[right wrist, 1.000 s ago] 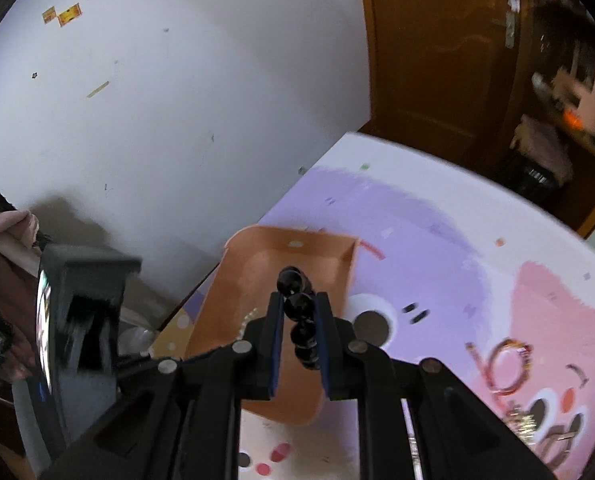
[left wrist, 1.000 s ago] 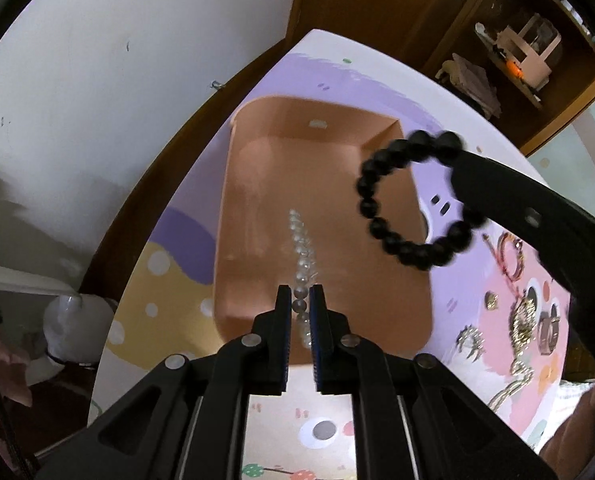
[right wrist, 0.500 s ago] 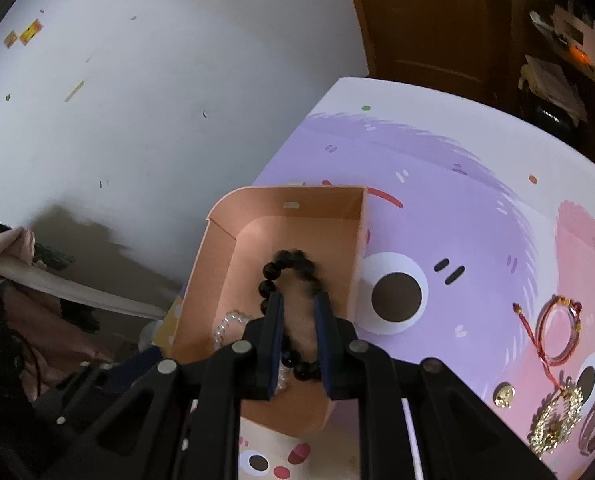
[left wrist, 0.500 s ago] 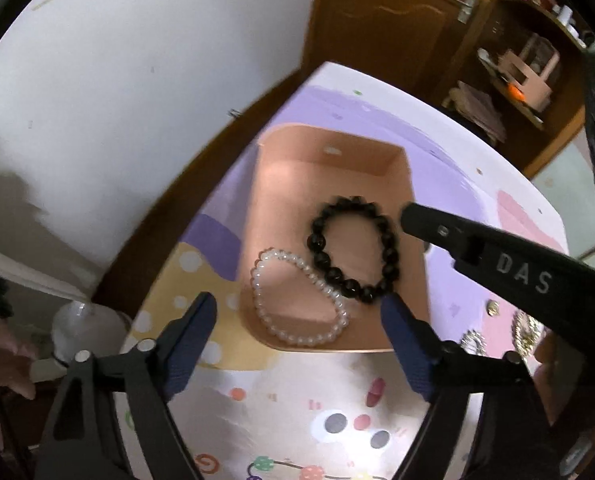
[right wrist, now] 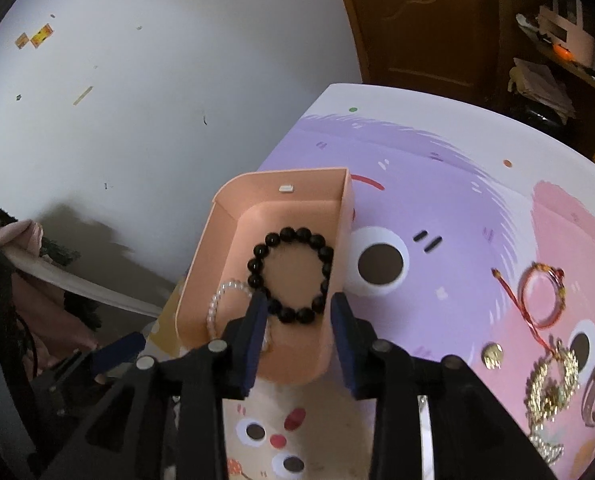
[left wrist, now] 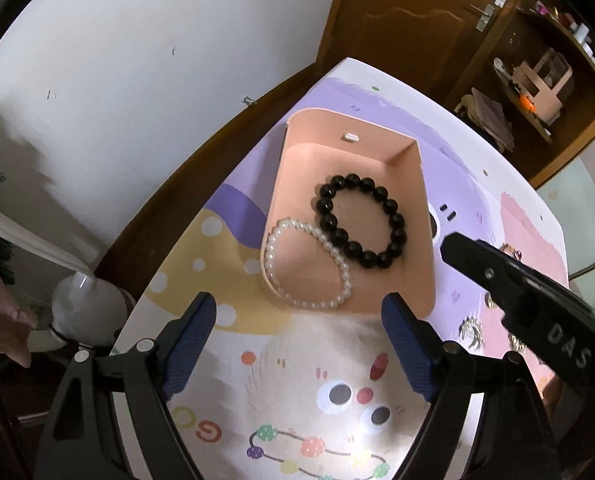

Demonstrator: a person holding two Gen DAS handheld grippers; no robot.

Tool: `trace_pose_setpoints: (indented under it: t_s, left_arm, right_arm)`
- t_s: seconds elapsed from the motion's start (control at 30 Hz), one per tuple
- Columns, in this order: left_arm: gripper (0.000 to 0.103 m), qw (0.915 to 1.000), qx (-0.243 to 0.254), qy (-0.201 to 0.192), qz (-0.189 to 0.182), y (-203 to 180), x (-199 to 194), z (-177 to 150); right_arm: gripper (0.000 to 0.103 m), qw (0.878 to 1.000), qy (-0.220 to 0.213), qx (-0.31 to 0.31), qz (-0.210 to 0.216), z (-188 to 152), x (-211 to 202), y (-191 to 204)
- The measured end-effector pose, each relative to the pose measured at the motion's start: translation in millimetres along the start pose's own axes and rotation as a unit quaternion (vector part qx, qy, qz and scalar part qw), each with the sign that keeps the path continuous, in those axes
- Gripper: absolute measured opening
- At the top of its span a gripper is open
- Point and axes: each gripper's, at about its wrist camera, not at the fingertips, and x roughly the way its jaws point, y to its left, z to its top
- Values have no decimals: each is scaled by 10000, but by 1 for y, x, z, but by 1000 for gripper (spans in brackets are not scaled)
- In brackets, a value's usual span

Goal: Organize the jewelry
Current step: 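Withdraw both tools from the pink box toward the remaining jewelry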

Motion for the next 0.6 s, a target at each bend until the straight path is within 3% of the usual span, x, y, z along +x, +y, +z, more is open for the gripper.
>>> trace_pose_setpoints:
  t_s: [0.6]
  left_arm:
    - [85,9972,664,-182,-297,-50,-52,-50]
  right_arm:
    - [33,9952,-822,377,-373,-81,-107,-38]
